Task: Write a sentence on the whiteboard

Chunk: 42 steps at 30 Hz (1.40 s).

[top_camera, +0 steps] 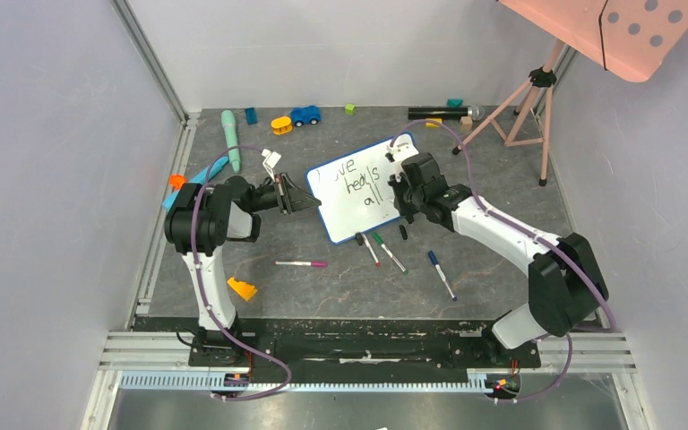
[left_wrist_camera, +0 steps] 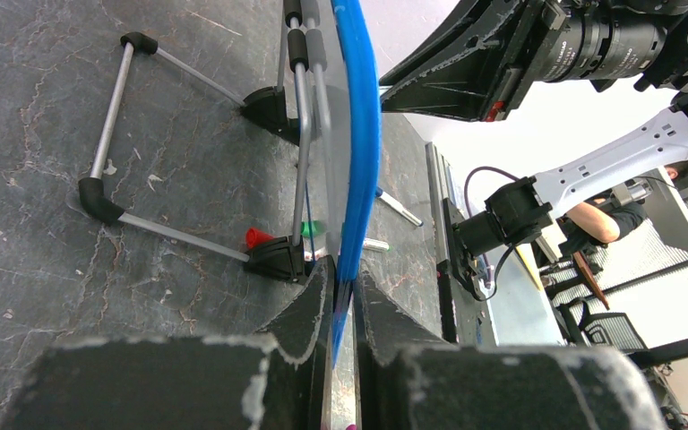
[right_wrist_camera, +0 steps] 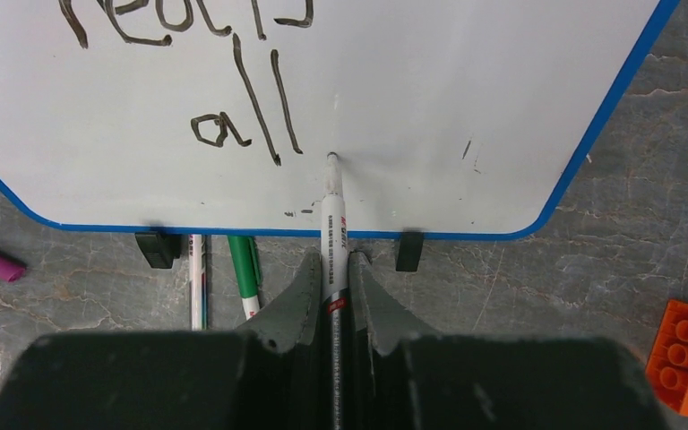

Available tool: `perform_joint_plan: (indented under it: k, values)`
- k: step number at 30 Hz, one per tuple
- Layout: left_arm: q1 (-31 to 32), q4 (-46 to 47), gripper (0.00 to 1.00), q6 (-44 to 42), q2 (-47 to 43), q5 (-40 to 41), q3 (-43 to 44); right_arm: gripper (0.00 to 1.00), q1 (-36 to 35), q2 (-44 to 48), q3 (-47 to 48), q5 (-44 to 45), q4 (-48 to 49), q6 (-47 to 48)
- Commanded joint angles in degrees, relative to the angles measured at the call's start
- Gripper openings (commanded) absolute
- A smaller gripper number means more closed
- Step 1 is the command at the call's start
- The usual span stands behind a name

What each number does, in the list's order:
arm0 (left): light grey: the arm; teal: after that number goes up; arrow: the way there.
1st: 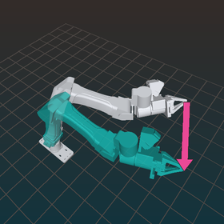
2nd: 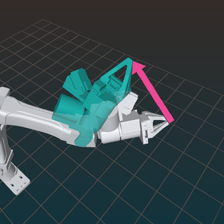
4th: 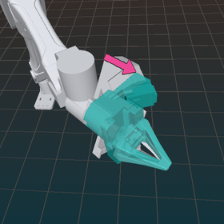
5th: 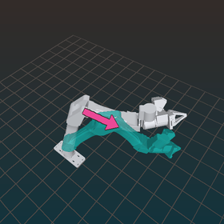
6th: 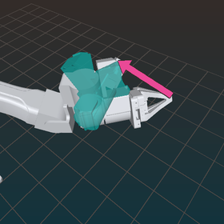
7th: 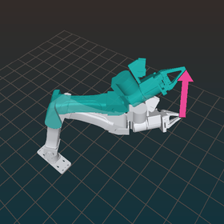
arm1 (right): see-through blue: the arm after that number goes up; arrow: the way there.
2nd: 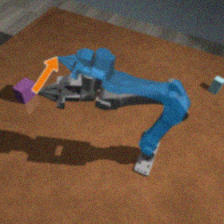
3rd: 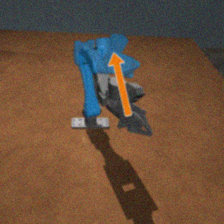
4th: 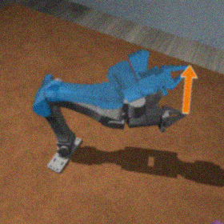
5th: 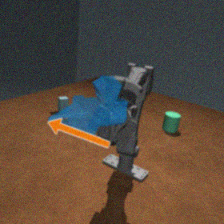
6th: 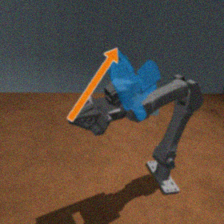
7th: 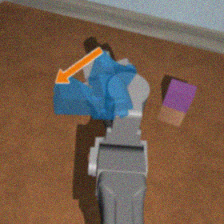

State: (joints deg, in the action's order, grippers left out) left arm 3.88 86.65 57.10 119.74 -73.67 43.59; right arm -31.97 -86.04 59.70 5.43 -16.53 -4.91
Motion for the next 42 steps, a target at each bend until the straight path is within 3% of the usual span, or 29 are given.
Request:
perform_joint_plan:
  k: [1,10,17,23,34,36,38,42]
  values:
    - [0.4,2.6,0.02,-0.7,-0.7,-4.1,-0.9,0.0,0.2,-1.4,3.3,0.6,2.7,0.5]
    - [0.3,2.6,0.02,-0.6,-0.6,-4.1,-0.7,0.0,0.3,-0.8,2.9,1.8,3.2,-0.6]
    - [0.3,2.6,0.02,-0.9,-0.8,-4.1,-0.9,0.0,0.2,-0.8,2.7,-2.3,4.1,0.3]
    - [0.3,2.6,0.02,-0.8,-0.7,-4.2,-0.8,0.0,0.3,-0.7,3.1,3.0,2.6,-0.4]
    - [0.4,2.6,0.02,-0.9,-1.1,-4.1,-1.0,0.0,0.4,2.8,3.2,1.2,1.7,-0.4]
    - [0.3,2.6,0.06,-0.9,-1.2,-4.1,-1.1,0.0,0.6,4.7,2.4,0.8,1.7,-0.5]
    - [0.2,2.6,0.21,-1.3,-1.6,-3.9,-1.4,0.0,0.8,6.5,1.6,0.3,1.9,-0.6]
    - [-0.1,2.6,0.39,-1.7,-2.1,-3.7,-2.1,0.0,1.0,8.9,0.6,0.1,2.5,-0.4]
